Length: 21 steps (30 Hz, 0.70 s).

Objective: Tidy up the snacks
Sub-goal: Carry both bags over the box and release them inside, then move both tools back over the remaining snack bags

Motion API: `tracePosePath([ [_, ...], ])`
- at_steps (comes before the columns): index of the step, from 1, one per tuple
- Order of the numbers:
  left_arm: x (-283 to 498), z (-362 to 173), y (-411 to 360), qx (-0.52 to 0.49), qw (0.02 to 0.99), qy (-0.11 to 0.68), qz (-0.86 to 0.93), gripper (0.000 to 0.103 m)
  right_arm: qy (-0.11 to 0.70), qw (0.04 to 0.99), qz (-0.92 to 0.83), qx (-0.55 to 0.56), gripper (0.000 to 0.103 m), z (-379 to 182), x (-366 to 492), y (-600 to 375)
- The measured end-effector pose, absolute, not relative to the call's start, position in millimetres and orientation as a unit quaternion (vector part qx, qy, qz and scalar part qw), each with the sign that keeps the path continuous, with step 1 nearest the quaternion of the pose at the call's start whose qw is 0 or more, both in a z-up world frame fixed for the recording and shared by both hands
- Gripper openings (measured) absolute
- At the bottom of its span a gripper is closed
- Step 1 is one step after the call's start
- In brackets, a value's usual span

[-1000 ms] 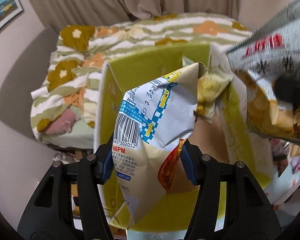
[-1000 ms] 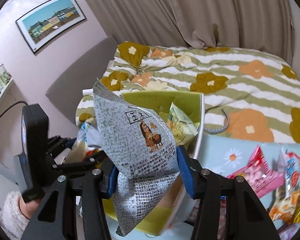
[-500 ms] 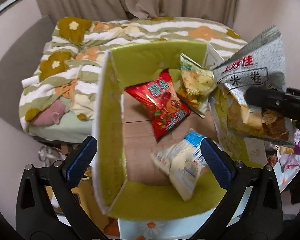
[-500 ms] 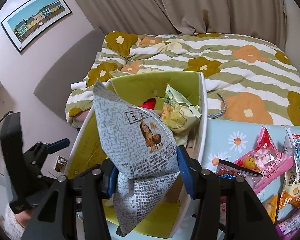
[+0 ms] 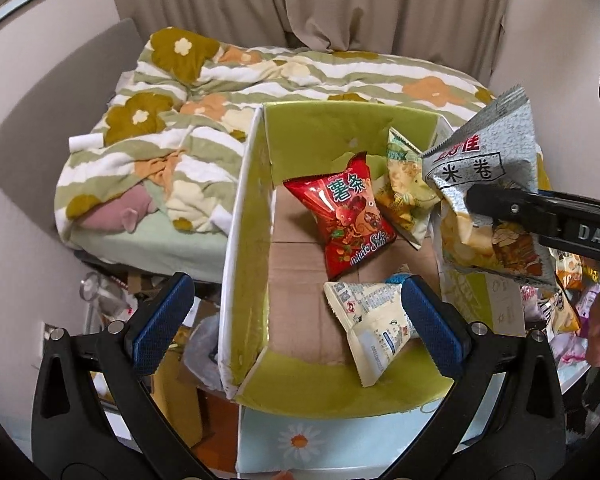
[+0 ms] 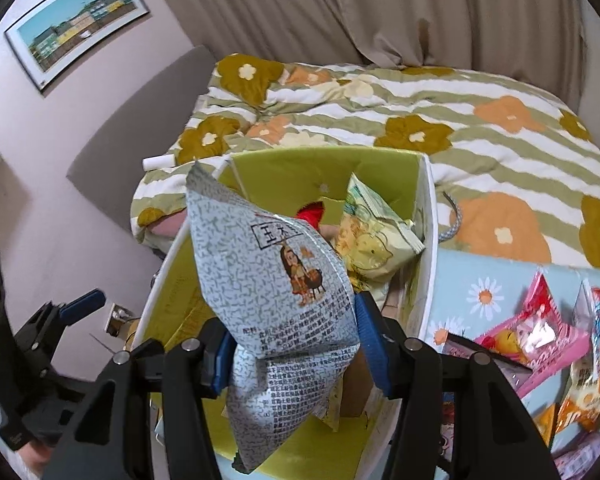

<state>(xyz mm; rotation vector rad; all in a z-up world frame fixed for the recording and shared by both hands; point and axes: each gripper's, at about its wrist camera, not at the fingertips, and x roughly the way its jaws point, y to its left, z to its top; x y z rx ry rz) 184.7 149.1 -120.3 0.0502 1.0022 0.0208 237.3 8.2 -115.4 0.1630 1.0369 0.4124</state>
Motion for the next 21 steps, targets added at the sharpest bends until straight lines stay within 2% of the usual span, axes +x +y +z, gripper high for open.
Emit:
tracePosePath([
  [1,184,-122,149,0.025,0.876,0.481,0.010,0.103,0.481,0.849,0.204,0.086,0.065,-118,237,7],
  [3,181,-126,148,0.027,0.875,0.484,0.009,0.103,0.469,0.856,0.196,0.096,0.099,-121,233,2],
  [4,180,-129,148,0.027,0.873,0.487,0.009,0.103,0.464,0.859,0.192,0.098,0.103,-121,232,-1],
  [11,174,-141,146,0.026,0.867,0.498,0.002,0.103,0.457,0.866,0.178,0.091,0.103,-121,220,-9],
  [21,165,-114,144,0.025,0.883,0.469,-0.006,0.103,0.444,0.874,0.178,0.085,0.103,-93,196,-12],
])
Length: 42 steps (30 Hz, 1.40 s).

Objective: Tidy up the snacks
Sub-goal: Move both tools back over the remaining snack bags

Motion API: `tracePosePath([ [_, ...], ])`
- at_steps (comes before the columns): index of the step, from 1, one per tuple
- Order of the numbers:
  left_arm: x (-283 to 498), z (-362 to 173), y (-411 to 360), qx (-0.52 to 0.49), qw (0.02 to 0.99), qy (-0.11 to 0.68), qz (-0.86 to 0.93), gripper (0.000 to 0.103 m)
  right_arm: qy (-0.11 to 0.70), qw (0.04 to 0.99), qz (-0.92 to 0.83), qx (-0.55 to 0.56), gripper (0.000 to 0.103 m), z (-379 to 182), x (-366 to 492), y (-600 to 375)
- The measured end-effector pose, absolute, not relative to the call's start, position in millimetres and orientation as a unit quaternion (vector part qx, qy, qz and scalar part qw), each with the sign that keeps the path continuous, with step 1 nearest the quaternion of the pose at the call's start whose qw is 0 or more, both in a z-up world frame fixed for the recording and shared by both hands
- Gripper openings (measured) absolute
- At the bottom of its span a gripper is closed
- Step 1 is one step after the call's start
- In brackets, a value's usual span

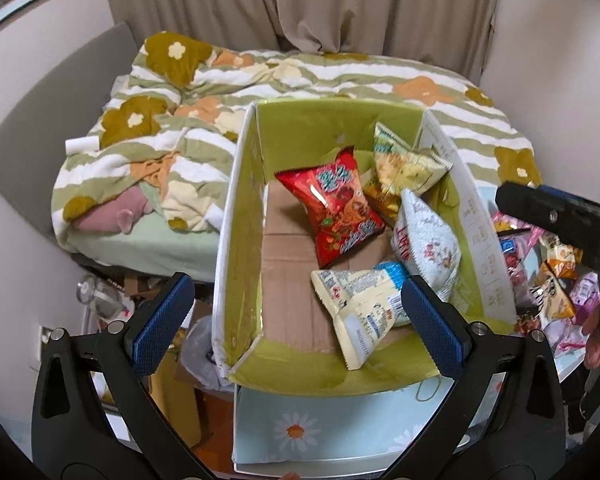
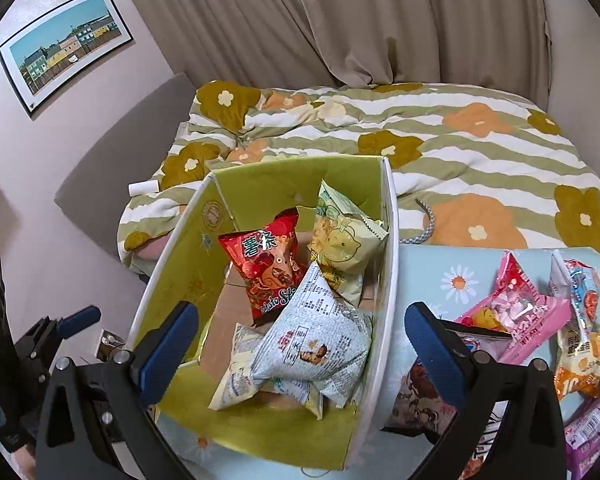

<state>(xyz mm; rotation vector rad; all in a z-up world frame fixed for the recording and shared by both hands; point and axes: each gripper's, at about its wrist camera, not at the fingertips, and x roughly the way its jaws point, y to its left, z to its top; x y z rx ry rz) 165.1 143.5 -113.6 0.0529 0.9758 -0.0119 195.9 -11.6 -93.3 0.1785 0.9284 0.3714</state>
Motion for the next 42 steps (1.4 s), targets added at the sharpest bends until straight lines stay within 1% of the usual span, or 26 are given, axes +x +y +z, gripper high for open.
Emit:
tracePosePath([
  [4,159,-99,133,0.030,0.889,0.457,-0.023,0.103,0.438,0.878,0.175,0.079,0.103,-80,181,-19],
  [10,141,-80,97,0.030,0.899,0.433,-0.056,0.103,0.429,0.886,0.156,0.076,0.103,-62,153,-50],
  [15,126,-74,42,0.040,0.903,0.419,-0.088,0.103,0.406,0.903,0.124,0.069,0.103,-47,125,-100],
  [20,112,-81,-21,0.050,0.899,0.420,-0.115,0.103,0.403,0.907,0.089,0.077,0.103,-46,100,-166],
  [26,93,-97,-95,0.074,0.890,0.426,-0.145,0.103,0.419,0.901,0.058,0.091,0.103,-62,73,-244],
  [33,77,-139,-165,0.143,0.867,0.442,-0.180,0.103,0.455,0.883,0.040,0.110,0.103,-100,56,-308],
  [36,78,-160,-183,0.171,0.855,0.453,-0.187,0.103,0.475,0.871,0.031,0.121,0.103,-124,52,-327],
  [42,87,-202,-209,0.250,0.822,0.470,-0.201,0.103,0.515,0.839,0.009,0.178,0.103,-174,50,-352],
])
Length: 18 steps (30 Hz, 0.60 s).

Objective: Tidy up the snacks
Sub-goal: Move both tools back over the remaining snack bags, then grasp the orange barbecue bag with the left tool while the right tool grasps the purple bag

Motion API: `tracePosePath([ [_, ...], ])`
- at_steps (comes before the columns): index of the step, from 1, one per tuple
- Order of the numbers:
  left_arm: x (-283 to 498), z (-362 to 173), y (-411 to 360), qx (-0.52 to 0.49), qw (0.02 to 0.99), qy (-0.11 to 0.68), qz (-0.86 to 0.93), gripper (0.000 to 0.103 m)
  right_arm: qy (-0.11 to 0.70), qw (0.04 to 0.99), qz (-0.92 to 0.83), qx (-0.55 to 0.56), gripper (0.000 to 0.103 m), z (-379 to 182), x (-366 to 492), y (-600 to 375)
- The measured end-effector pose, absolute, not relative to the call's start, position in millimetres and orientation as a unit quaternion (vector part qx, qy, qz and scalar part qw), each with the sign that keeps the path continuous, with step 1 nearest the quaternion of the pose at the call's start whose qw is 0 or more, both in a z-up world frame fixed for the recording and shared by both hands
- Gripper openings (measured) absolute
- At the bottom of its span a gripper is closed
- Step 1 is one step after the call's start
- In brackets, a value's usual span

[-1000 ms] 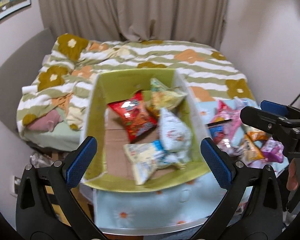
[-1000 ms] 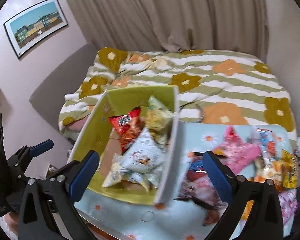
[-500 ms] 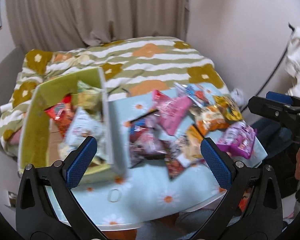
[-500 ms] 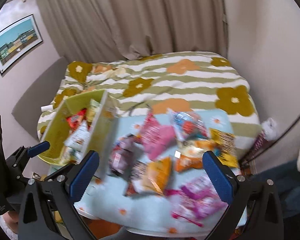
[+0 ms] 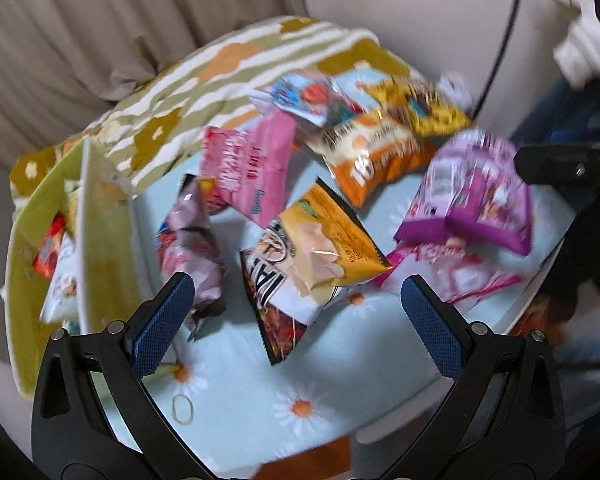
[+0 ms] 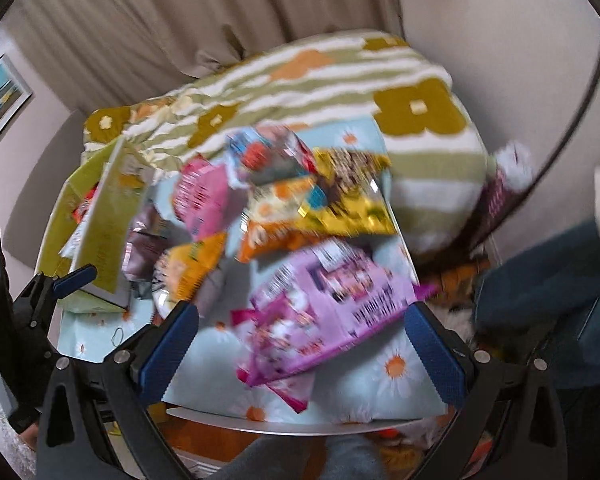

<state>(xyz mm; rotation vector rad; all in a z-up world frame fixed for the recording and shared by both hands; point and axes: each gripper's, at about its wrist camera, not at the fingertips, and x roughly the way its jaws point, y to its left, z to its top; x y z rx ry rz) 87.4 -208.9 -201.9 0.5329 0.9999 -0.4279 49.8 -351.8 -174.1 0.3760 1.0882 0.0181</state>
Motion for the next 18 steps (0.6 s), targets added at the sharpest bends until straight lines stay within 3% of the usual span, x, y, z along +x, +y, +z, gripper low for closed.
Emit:
tracePosePath([
  [6,103,-236,-226,0.331,0.789,0.468,-0.223,0.103,0.528,0.814,-0.010,0.241,0.103,-200,49,-364],
  [12,123,-254,-230,0.345,0.767,0.484,-0.241,0.100,0.527,0.797,-0.036,0.293,0.103,-215,54,-369],
  [16,133,-264,-232,0.354,0.753,0.493,-0.253,0.085,0.526,0.788,-0.051,0.316,0.103,-223,59,-370],
  [18,135,-267,-233,0.358,0.749,0.495,-0.258,0.084,0.524,0.784,-0.061,0.326,0.103,-228,61,-371],
])
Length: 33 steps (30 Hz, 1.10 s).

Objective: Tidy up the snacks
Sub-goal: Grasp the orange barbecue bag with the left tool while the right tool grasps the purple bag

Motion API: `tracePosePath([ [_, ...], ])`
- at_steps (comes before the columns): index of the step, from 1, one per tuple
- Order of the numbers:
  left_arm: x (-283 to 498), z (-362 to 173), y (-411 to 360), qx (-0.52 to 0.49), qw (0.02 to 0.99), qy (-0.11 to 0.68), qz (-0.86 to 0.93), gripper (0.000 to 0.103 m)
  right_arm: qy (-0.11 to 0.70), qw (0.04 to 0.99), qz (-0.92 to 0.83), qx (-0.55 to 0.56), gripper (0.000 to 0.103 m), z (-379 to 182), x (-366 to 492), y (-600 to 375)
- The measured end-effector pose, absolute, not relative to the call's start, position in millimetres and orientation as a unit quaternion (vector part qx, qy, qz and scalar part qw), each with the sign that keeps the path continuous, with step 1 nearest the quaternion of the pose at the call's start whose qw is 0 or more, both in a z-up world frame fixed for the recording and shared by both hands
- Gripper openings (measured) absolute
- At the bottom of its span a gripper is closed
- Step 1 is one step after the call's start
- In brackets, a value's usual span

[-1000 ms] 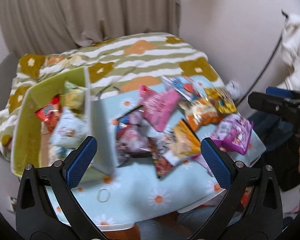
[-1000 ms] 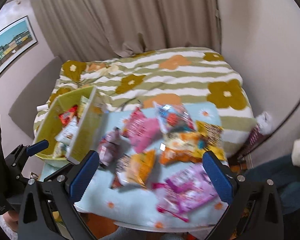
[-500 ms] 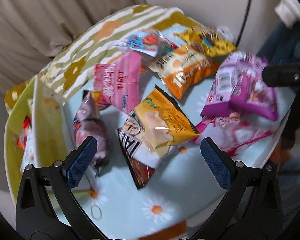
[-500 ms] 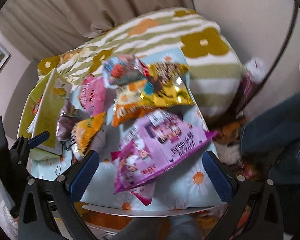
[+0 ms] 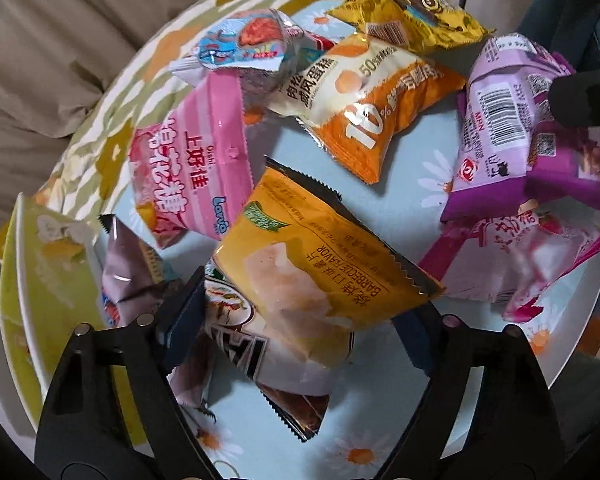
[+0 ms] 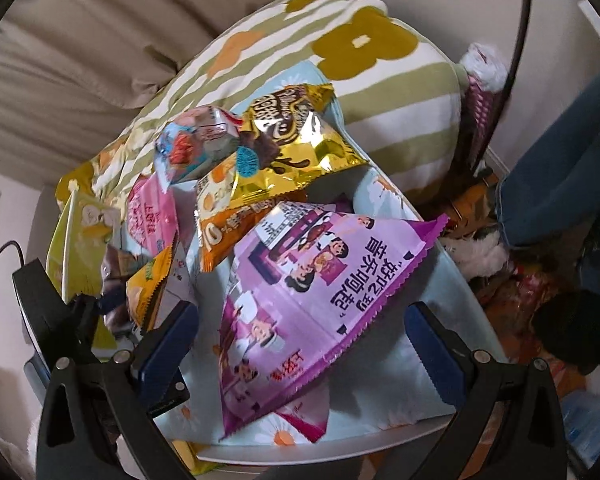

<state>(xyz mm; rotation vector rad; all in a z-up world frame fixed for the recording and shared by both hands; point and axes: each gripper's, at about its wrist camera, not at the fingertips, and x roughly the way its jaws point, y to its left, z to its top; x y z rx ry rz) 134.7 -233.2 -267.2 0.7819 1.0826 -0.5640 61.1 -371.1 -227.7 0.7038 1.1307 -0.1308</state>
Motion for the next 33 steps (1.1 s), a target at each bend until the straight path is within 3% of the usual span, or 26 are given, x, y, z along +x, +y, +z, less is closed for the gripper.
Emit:
tracePosePath([
  [20,141,-261,-225,0.312,0.752,0.517,-0.263,0.068,0.527,0.782,-0.081,0.323,0.103,-250,87,-367],
  [30,128,-251,-223,0.293,0.764,0.517,-0.251,0.067,0.532,0.788,-0.064,0.302,0.073,-250,84,-367],
  [33,126,-247,-221,0.283,0.770,0.517,-0.244,0.067,0.531,0.790,-0.059,0.300,0.069,-246,81,-369],
])
